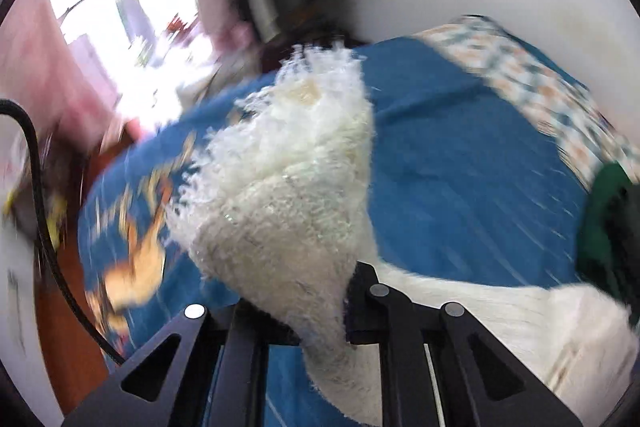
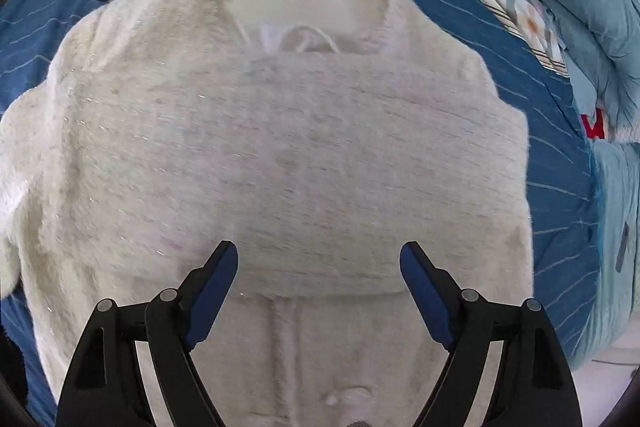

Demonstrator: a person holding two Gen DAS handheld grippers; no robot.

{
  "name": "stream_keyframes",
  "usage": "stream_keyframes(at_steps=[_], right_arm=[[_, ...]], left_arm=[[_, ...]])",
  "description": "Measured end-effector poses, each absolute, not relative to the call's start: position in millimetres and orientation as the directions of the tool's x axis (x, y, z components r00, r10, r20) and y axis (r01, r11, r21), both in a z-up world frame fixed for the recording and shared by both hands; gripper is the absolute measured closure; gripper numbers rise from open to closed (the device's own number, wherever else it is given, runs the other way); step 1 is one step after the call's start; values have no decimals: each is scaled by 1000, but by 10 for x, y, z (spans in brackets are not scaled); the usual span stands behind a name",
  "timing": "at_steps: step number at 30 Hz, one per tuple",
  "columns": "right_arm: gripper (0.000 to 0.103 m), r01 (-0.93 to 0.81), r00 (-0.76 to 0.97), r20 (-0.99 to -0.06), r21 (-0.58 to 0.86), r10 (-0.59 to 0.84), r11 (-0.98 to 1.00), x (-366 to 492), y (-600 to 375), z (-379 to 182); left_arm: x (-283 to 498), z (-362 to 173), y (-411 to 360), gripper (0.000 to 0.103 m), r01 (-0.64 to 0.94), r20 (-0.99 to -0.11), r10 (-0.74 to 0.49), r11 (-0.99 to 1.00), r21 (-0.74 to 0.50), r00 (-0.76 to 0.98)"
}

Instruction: Fold large clothes

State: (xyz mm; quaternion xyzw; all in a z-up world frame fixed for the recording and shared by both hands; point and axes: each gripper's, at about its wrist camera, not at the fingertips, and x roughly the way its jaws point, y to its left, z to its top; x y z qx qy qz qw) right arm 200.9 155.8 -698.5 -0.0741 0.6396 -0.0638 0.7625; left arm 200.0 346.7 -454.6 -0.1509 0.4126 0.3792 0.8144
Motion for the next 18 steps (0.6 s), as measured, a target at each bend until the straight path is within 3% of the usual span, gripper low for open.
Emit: stream_keyframes(at_steps=[7,12,18], right_arm=[[18,57,158,-981,-105,-112,993,2581,1184,-6465],[18,164,149,-987,-32,-56,986,2868,603,-6381],[18,313,136,-987,-41,-88,949,2941,-435,-6378]], left_arm=[[2512,-4279,2475,94,-488,-742,423,860,149,520],[2870,-4160,1539,94,-308,-780,235,950,58,580],[3242,-4267,88,94,-55,-831,-45,994,-91,554]])
